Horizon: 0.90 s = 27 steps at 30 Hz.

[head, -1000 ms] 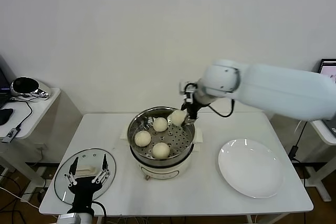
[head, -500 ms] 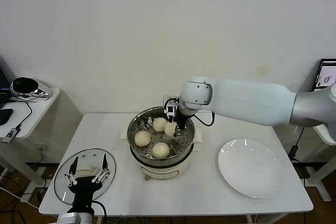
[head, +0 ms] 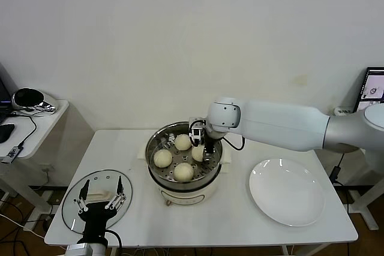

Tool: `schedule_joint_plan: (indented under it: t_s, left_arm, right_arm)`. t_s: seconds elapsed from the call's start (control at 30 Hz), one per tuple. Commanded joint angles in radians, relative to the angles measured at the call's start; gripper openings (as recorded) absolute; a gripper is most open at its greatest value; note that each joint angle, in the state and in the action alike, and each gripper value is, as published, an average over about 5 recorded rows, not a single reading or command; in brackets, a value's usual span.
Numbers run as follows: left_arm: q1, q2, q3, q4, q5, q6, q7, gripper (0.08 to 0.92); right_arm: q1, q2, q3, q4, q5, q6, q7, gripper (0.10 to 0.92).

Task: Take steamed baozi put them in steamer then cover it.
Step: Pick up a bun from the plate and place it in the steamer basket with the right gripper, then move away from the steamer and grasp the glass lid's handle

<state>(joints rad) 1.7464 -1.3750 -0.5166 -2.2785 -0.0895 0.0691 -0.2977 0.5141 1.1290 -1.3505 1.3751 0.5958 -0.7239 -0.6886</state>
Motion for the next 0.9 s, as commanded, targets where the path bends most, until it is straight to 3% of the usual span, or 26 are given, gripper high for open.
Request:
schedule_joint_plan:
  t_s: [0.03, 0.23, 0.43, 0.57, 0.73, 0.9]
  left_arm:
    - [-0.002, -0.001, 0.000, 0.001, 0.000, 0.001, -0.001, 0.823]
    - [-0.005, 0.000, -0.005, 0.008, -0.004, 0.009, -0.005, 0.823]
    - [-0.003, 0.005, -0.014, 0.016, -0.008, 0.008, -0.005, 0.823]
    - [-0.004, 0.003, -0.012, 0.024, -0.005, 0.007, -0.003, 0.823]
    - [-0.002, 0.003, -0.017, 0.055, 0.031, 0.001, -0.007, 0.823]
    - [0.013, 0.015, -0.045, 0.105, 0.171, 0.001, -0.018, 0.823]
  right_arm:
    - [0.024, -0.090, 0.054, 0.063, 0.007, -0.002, 0.015, 0.750]
    - [0.015, -0.268, 0.149, 0.231, 0.065, 0.038, 0.120, 0.820]
    - [-0.131, -0.534, 0.247, 0.442, 0.148, 0.249, 0.485, 0.823]
    - [-0.385, -0.680, 0.444, 0.523, 0.141, 0.441, 0.646, 0.823]
    - [-0.908, -0.708, 0.955, 0.545, 0.046, 0.623, 0.753, 0.823]
    - [-1.445, -0.550, 1.508, 0.533, -0.103, 0.641, 0.743, 0.823]
